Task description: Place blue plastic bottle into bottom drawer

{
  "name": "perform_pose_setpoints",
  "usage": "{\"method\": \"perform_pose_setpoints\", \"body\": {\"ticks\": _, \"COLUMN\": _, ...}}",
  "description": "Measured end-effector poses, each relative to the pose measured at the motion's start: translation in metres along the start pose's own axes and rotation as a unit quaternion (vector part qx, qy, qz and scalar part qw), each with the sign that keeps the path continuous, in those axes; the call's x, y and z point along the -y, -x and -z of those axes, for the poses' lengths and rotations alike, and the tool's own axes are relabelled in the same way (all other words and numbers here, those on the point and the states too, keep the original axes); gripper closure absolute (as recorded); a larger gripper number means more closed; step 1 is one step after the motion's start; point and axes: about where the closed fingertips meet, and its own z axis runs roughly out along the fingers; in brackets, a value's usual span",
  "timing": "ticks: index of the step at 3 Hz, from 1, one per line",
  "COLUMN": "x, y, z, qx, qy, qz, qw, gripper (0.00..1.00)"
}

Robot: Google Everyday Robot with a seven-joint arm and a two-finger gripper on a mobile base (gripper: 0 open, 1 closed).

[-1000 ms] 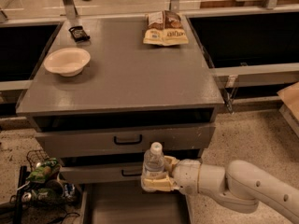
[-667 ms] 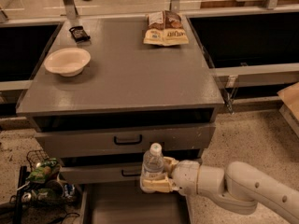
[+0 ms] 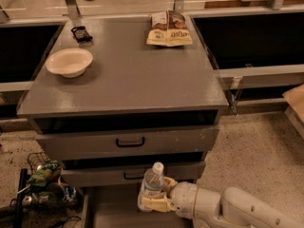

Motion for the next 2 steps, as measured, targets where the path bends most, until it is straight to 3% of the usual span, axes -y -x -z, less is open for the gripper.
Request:
{"method": "perform_pose_setpoints", "body": {"ticks": 1, "x": -0.0012, "y": -0.0274, "z": -0.0067, "qx": -0.001, "qy": 0.003, "qz": -0.026, "qw": 0.9997, "gripper": 1.0}}
{"method": "perform_pose_setpoints", "body": {"ticks": 2, "x": -0.0012, "y": -0.0274, "z": -0.0067, "qx": -0.001, "qy": 0.003, "qz": -0.026, "qw": 0.9997, "gripper": 1.0}}
